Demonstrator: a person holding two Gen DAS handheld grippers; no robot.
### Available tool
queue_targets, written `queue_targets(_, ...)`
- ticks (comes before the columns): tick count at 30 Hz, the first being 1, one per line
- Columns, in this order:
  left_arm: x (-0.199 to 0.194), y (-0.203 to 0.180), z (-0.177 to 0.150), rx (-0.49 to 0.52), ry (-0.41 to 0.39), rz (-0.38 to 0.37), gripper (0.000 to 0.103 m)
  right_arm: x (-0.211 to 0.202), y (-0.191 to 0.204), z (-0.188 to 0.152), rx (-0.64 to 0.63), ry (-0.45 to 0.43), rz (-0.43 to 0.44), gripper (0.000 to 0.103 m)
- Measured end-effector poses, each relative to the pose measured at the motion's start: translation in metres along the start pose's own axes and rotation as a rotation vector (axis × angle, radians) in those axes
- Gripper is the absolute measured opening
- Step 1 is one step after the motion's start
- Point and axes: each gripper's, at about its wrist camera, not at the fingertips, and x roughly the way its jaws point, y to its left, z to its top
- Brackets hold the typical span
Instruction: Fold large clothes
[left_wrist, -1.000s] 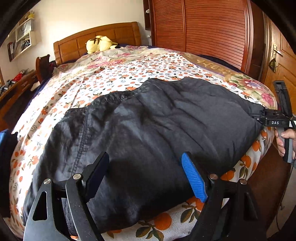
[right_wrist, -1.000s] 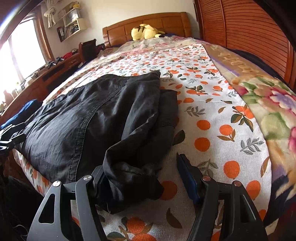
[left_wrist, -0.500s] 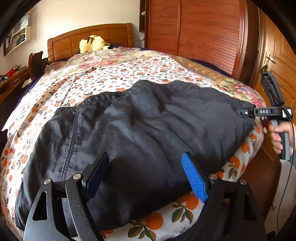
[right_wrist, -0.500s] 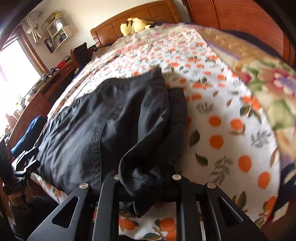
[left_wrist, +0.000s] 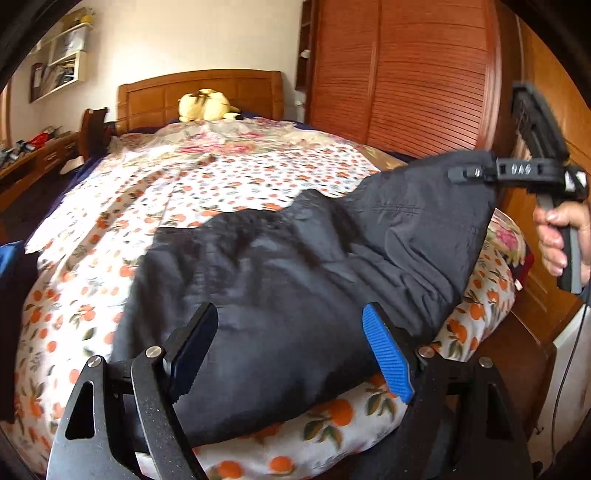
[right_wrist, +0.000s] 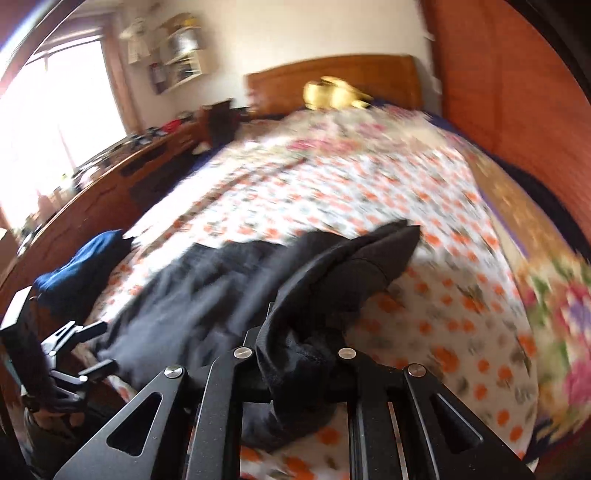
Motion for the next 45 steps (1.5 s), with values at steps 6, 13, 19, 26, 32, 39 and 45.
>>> queue_targets(6,-0.022,0.037,-0.006,-0.066,-0.028,0.064,0.081,0.03,0.099,0.034,-0.183,-0.017,0.125,0.013)
queue_targets(13,-0.045,0.078,-0.022,-0.139,-0.044,0.125,0.081,0.082,0.209,0.036,-0.336,0.02,0.288,0.012)
queue_targets(19,-0.054,0.104,-0.031,-0.197,-0.055,0.16,0.081,0.148,0.241,-0.009,-0.381,0.228,0.332,0.013)
queue_targets(26,-0.055,0.11,-0.031,-0.193,-0.063,0.171,0.081,0.15,0.234,0.004,-0.298,0.24,0.319,0.031)
queue_targets(32,-0.055,0.11,-0.031,-0.189,-0.069,0.165,0.081,0.11,0.227,0.002,-0.343,0.15,0.275,0.044)
queue_targets(39,-0.057,0.097,-0.027,-0.155,-0.087,0.138,0.081,0.073,0.204,-0.021,-0.398,-0.018,0.076,0.045)
queue_targets(45,-0.054,0.089,-0.024,-0.143,-0.09,0.112,0.081,0.098,0.181,-0.047,-0.356,0.079,0.007,0.045)
